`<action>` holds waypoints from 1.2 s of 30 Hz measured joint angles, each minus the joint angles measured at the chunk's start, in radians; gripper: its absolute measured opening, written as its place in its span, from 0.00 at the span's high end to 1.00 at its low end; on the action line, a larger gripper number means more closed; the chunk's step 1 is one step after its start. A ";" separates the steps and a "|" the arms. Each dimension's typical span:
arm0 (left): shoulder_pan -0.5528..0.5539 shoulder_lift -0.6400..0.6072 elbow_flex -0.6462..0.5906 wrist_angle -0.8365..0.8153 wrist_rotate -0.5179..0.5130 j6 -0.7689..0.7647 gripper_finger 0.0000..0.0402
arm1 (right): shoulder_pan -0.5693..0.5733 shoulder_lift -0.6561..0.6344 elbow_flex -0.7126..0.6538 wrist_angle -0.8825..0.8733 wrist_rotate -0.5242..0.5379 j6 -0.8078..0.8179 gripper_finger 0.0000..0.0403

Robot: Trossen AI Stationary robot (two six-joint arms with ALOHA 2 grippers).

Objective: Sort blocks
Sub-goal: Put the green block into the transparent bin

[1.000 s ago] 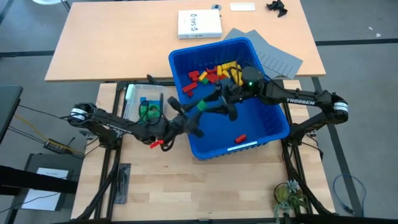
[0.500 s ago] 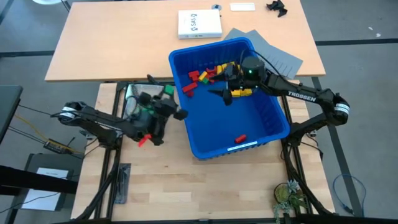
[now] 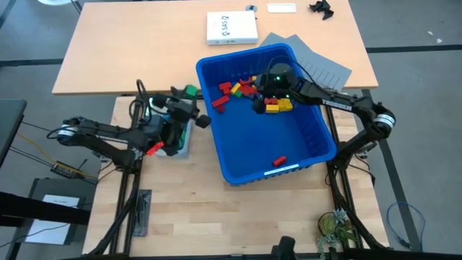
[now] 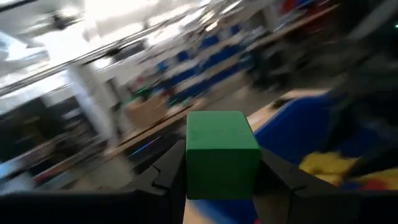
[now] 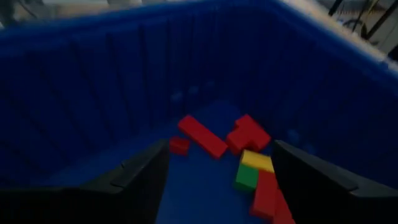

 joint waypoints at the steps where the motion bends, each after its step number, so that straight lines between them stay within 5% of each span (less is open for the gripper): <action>1: 0.006 -0.013 0.000 -0.060 0.045 -0.057 0.64 | -0.001 0.016 0.000 0.003 0.000 0.000 0.31; 7: 0.085 -0.080 0.004 -0.600 0.311 -0.597 0.64 | -0.006 0.083 0.000 0.021 -0.016 -0.001 0.33; 13: 0.172 -0.143 0.004 -1.132 0.414 -1.038 0.64 | -0.014 0.116 0.000 0.033 -0.018 -0.001 0.34; 19: 0.242 -0.181 0.004 -1.490 0.564 -1.359 0.64 | -0.013 0.150 0.000 0.084 -0.002 -0.003 0.37; 25: 0.285 -0.182 -0.019 -1.701 0.650 -1.551 0.64 | -0.025 0.214 0.017 0.092 0.035 0.002 0.39; 36: 0.323 -0.173 -0.124 -1.688 0.715 -1.612 0.61 | -0.071 0.278 0.017 0.099 0.031 0.022 0.40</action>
